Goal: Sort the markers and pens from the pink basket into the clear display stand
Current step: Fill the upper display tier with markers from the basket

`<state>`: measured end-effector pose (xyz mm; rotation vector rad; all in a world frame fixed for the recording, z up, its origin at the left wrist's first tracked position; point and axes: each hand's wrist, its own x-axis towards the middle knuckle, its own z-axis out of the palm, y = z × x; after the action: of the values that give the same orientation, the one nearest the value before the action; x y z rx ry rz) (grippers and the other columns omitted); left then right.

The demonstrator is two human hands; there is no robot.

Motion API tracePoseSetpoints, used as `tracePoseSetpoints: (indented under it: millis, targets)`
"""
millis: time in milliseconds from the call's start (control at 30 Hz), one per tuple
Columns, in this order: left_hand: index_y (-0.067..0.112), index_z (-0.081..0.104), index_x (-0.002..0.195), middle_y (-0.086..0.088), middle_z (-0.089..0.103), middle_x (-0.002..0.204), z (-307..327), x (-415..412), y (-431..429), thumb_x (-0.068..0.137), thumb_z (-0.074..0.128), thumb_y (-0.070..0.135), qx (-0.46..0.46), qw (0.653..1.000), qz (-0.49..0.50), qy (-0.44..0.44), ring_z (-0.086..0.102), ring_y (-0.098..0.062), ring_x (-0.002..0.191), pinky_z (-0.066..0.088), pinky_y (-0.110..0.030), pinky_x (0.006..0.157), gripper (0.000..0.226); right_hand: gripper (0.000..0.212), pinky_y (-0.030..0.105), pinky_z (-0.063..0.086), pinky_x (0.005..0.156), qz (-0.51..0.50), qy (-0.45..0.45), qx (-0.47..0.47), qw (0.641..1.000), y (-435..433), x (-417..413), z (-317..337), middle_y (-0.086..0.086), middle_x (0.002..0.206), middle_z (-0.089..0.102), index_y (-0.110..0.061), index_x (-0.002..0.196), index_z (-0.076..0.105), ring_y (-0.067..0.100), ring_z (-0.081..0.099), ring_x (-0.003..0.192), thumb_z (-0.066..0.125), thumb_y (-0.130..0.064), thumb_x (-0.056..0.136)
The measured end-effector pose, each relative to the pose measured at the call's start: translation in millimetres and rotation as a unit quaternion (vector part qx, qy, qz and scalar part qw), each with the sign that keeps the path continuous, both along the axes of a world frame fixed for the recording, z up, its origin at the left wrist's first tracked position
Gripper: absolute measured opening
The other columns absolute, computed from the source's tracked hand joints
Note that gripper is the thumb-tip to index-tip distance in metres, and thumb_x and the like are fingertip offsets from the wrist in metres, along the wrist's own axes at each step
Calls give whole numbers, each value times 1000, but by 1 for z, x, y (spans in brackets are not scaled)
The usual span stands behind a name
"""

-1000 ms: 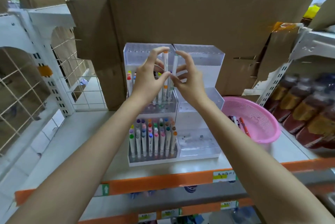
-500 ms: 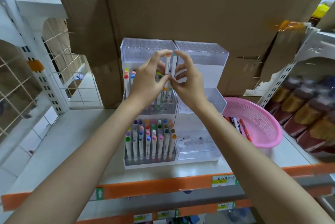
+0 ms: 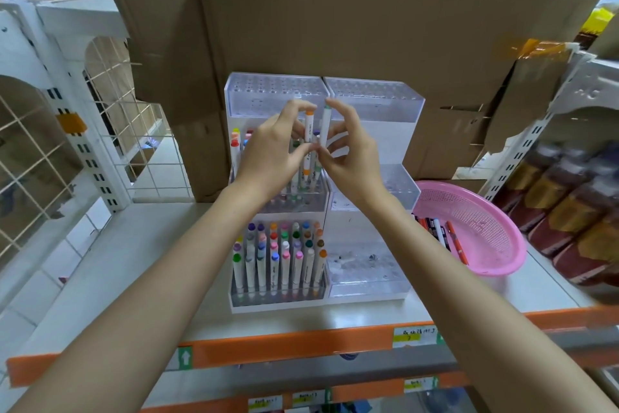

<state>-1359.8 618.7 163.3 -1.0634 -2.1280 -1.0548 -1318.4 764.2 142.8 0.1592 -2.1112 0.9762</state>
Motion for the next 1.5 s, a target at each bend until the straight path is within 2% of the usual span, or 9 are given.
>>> tracePoseSetpoints:
  millis: [167, 433, 567, 733, 900, 1100, 1200, 1333, 1500]
  targets:
    - [17, 50, 118, 3, 59, 88, -3, -4, -2, 79, 76, 18, -29, 999, 19, -3, 61, -16, 86, 56, -41, 74, 47, 65, 23, 54, 63, -1, -2, 0, 1000, -1, 0, -3, 3, 88, 57, -19, 136, 43, 15, 61, 75, 72, -5, 80]
    - [15, 50, 110, 3, 53, 90, 4, -3, -2, 81, 73, 16, -37, 999, 29, -16, 55, -16, 87, 49, -30, 74, 37, 62, 20, 53, 59, -10, -7, 18, 1000, -3, 2, -9, -3, 90, 53, -23, 136, 44, 12, 58, 72, 71, -6, 82]
    - [16, 52, 104, 4, 59, 85, 9, -4, -3, 84, 69, 20, -37, 999, 20, -23, 58, -17, 85, 49, -39, 80, 26, 62, 22, 54, 62, -11, -15, 22, 1000, -2, 4, -12, -11, 86, 48, -22, 136, 44, 11, 58, 73, 68, -3, 82]
    - [17, 56, 99, 6, 62, 80, 11, -4, -4, 83, 71, 26, -58, 998, 28, -1, 57, -17, 86, 40, -38, 87, 24, 59, 20, 54, 60, -11, -10, 12, 1000, -2, 5, -12, -13, 85, 49, -20, 135, 44, 11, 60, 73, 69, -8, 84]
    - [21, 58, 97, 3, 62, 84, 1, -5, -4, 81, 72, 31, -108, 992, 53, 27, 53, -20, 93, 34, -37, 86, 24, 59, 21, 54, 60, -11, -10, 17, 1000, -3, 6, -10, -11, 85, 49, -19, 135, 44, 12, 60, 73, 71, -8, 83]
    - [22, 61, 95, -3, 58, 96, -6, -8, -2, 78, 74, 31, -141, 986, 79, 31, 51, -24, 97, 35, -38, 84, 24, 60, 24, 55, 62, -5, -17, 8, 1000, -4, 8, -8, -7, 85, 52, -20, 134, 45, 15, 61, 75, 71, -7, 82]
    - [20, 62, 94, -3, 58, 96, -6, -7, -2, 77, 74, 30, -138, 987, 78, 31, 51, -22, 95, 36, -38, 84, 23, 60, 26, 56, 62, -2, -24, 10, 1000, -4, 8, -9, -2, 88, 55, -20, 134, 45, 15, 62, 75, 71, -6, 82]
    - [16, 63, 92, -2, 56, 98, -3, -4, -4, 78, 74, 26, -132, 987, 70, 65, 52, -22, 96, 37, -39, 85, 21, 58, 28, 57, 62, -7, -44, 23, 999, -4, 10, -11, -4, 89, 54, -19, 134, 45, 15, 62, 73, 69, -6, 83]
    - [16, 64, 100, -3, 59, 105, -9, -1, -7, 84, 65, 21, -121, 984, 84, 101, 58, -22, 99, 38, -41, 90, 16, 57, 30, 57, 62, 5, -72, 26, 997, -5, 14, -14, -1, 90, 56, -23, 134, 44, 15, 63, 69, 66, -3, 85]
